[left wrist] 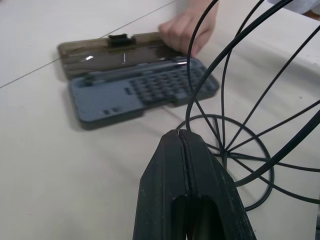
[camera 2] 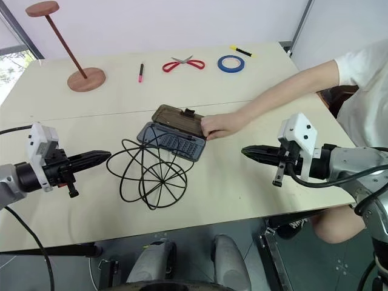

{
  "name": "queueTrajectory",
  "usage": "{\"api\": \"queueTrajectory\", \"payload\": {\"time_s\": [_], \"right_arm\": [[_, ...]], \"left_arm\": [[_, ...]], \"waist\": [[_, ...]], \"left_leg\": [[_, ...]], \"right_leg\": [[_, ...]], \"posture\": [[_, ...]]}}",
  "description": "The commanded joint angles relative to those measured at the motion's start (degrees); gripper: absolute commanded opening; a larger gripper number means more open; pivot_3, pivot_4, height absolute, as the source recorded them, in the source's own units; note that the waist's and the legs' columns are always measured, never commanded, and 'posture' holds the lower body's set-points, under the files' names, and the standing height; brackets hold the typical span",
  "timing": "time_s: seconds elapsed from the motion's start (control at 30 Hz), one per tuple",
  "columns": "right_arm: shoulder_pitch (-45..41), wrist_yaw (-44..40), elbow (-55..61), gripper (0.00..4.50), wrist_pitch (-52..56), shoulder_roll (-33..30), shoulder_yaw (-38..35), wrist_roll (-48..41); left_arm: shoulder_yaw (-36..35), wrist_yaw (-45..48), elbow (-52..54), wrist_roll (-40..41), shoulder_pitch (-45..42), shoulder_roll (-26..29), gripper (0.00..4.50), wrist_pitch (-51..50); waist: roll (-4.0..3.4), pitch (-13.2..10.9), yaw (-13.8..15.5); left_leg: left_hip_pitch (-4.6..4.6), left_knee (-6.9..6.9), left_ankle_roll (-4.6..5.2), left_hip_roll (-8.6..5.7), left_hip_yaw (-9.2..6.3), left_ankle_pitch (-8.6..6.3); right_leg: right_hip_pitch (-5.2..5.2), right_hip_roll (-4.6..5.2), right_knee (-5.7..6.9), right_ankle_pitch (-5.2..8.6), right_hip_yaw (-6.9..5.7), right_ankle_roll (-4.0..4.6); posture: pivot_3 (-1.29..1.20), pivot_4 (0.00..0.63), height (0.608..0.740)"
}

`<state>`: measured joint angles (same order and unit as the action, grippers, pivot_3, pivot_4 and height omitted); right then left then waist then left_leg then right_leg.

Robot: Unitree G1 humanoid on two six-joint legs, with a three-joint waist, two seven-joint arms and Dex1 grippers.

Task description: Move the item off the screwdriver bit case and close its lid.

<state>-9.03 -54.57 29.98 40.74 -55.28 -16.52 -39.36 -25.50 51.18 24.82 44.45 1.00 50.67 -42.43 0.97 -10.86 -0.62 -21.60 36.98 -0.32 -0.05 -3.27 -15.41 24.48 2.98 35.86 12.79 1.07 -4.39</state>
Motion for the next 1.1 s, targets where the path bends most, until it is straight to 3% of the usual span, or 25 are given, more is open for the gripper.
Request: {"api": "queueTrajectory", "payload": {"time_s": [0.03,0.5,0.6,0.83,1.1], "right_arm": [[-0.9,0.0,0.8,0.03,-0.3,-0.7,-0.7,-0.7],[-1.8,0.1,0.7,0.03,1.1,-0.4,-0.3,-2.4],[-2.5,0.6,1.6,0.80,3.1,0.5,-0.2,-5.4],[-3.3,4.6,5.6,4.31,4.4,4.5,4.9,-6.9],[-9.2,10.8,3.7,4.42,3.7,11.9,14.1,-2.6]], "left_arm": [[-0.3,-0.1,0.8,0.9,-0.8,0.4,0.00,0.0],[0.6,-0.9,0.9,0.8,-0.9,-0.2,0.00,0.3],[0.4,-0.8,0.3,0.3,-0.4,-0.2,0.00,0.7],[1.7,-1.2,-0.6,-0.7,-0.7,-0.9,0.00,1.4],[3.5,-1.2,-1.9,-1.7,-2.0,-1.1,0.00,1.9]], "waist": [[0.00,0.0,0.0],[0.01,0.0,0.0],[0.01,0.0,0.0],[0.00,0.0,0.0],[0.02,-0.1,-0.1]], "left_leg": [[0.00,0.00,0.00,0.00,0.00,0.00],[-0.01,0.00,0.00,0.00,0.00,0.00],[-0.01,0.00,0.00,0.00,0.00,0.00],[-0.01,-0.02,0.00,0.00,-0.01,-0.01],[-0.05,-0.02,0.00,0.00,-0.02,-0.01]], "right_leg": [[0.00,0.00,0.00,0.00,0.00,0.00],[0.00,0.00,-0.02,0.00,0.00,0.00],[0.00,0.00,-0.02,-0.01,0.00,0.01],[0.00,0.00,-0.04,0.00,-0.01,0.00],[0.05,0.00,-0.05,-0.08,-0.01,0.13]], "posture": [[0.00,0.150,0.740],[0.00,0.150,0.740],[0.00,0.150,0.740],[0.00,0.150,0.740],[0.00,0.150,0.740]]}}
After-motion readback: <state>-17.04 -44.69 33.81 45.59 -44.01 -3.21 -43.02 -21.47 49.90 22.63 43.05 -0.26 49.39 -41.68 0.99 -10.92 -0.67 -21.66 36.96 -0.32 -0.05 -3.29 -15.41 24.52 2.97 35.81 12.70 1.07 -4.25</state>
